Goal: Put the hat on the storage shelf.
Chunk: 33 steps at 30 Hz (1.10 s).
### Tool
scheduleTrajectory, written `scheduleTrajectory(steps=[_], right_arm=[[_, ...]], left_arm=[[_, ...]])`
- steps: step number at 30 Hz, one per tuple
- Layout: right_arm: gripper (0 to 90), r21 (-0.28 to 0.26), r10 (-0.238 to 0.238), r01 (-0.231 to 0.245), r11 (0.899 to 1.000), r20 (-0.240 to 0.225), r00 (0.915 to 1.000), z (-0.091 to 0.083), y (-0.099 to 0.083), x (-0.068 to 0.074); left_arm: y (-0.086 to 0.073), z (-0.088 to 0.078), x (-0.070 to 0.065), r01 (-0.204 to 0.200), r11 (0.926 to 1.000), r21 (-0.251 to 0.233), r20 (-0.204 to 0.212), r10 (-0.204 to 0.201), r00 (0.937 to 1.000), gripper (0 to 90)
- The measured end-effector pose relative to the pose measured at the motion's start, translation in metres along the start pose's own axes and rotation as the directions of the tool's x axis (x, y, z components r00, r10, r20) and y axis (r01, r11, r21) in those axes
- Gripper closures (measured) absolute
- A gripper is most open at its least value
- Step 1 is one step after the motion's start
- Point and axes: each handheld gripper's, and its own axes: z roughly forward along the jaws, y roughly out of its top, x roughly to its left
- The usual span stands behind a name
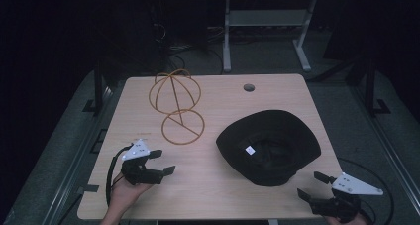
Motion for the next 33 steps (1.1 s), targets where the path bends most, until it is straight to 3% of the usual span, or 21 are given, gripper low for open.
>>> scheduleTrajectory(steps=[17,21,33], right_arm=[[14.3,0.004,-0.005,0.005,1.0,-0.006,1.0,0.0,0.002,0.003],[14.3,0.004,-0.012,0.012,1.0,-0.005,0.9999,0.0,0.002,0.005],[14.3,-0.001,-0.005,0.005,1.0,-0.01,0.9999,0.0,0.004,0.007]], left_arm=[[0.005,0.004,-0.011,-0.029,0.9996,-0.001,0.051,0.029,0.9983,20.2],[0.008,0.008,-0.018,-0.059,0.9982,0.008,0.065,0.058,0.9962,20.2],[0.014,0.015,-0.028,-0.078,0.9969,0.008,0.103,0.077,0.9917,20.2]])
